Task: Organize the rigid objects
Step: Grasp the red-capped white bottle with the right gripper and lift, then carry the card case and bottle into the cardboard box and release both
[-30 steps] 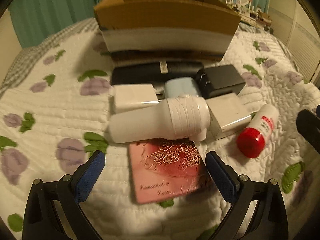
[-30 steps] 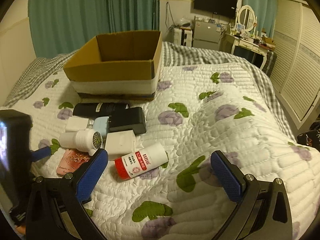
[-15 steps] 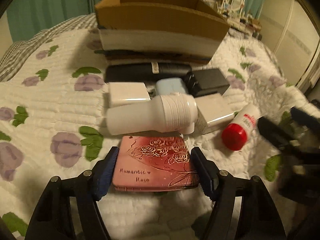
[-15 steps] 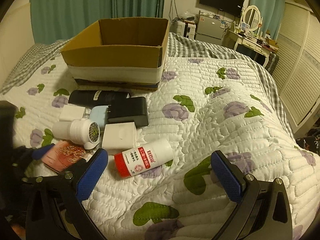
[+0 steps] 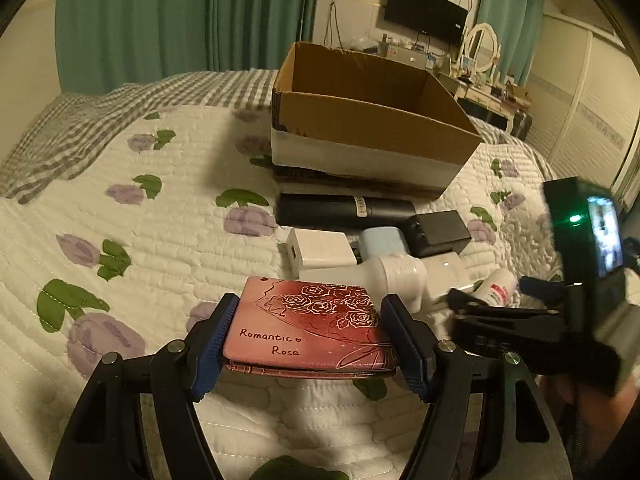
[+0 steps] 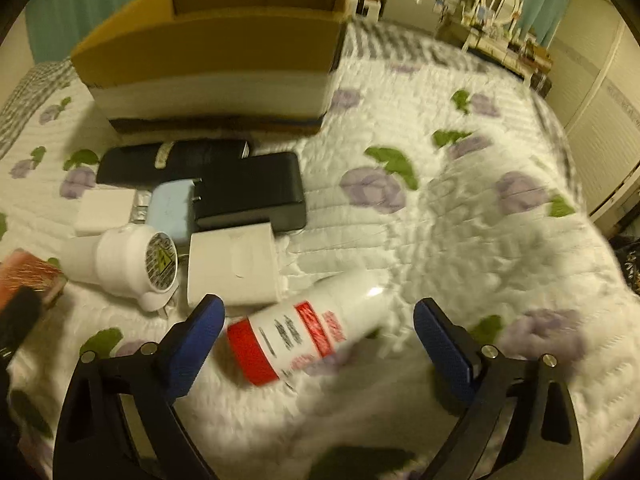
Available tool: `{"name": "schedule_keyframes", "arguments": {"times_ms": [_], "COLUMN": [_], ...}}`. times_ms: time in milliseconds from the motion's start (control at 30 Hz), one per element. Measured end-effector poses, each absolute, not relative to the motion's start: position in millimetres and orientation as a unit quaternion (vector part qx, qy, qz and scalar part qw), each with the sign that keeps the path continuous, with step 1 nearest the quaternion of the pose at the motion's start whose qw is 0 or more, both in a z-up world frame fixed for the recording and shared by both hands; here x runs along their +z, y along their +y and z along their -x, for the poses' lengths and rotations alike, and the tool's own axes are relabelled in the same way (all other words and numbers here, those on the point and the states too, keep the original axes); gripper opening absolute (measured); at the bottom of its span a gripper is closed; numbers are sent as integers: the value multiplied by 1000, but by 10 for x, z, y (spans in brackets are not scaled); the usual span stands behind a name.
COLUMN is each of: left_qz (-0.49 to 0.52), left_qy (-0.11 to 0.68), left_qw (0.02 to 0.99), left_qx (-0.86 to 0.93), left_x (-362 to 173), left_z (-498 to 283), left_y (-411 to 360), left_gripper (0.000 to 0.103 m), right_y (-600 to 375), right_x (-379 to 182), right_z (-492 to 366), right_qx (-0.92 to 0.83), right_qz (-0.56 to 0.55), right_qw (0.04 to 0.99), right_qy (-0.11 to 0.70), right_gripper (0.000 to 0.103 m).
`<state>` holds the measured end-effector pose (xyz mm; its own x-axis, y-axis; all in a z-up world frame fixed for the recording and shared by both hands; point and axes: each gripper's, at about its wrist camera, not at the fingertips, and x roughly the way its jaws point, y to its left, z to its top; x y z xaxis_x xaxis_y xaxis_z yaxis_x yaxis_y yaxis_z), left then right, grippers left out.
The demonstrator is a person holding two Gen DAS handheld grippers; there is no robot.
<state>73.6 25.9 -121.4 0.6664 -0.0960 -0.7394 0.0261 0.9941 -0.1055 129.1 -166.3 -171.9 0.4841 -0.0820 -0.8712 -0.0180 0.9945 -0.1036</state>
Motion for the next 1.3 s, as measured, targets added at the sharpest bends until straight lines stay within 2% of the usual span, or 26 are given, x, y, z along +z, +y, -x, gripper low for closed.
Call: {"name": "schedule_keyframes", "arguments": {"times_ms": [200, 233, 267, 300, 367, 800, 1300], "left_qz": [49, 49, 49, 50, 50, 25, 6], "left_qy": [412, 410, 409, 408, 408, 385, 299], "left_qw": [909, 910, 910, 911, 911, 922, 953], "left_qx": [-39, -40, -41, -40, -37, -35, -39], "left_x": [-1235, -1227, -1218, -1212, -1217, -1011, 46], "left_z": [-742, -734, -728, -724, -716, -547, -801], "left_y": [270, 267, 269, 273, 282, 172, 53], "left_gripper": [73, 73, 73, 73, 73, 73, 73], "right_y": [-1617, -1610, -1604, -1601, -1605, -1521, -1444], "right_x": [-1871, -1876, -1868, -1853, -1850, -1407, -150], "right_z": [-1400, -1394, -1377, -1349, -1294, -844, -839], "right_qx": [14, 19, 27, 41, 40, 102, 153], "right_qz": [36, 36, 35, 30, 36, 31, 40], "right_qw": [850, 850, 852, 853, 852, 876, 928], "right_qy": [526, 525, 522, 520, 522, 471, 338], "right_gripper": [96, 93, 81, 64, 40, 36, 36]}}
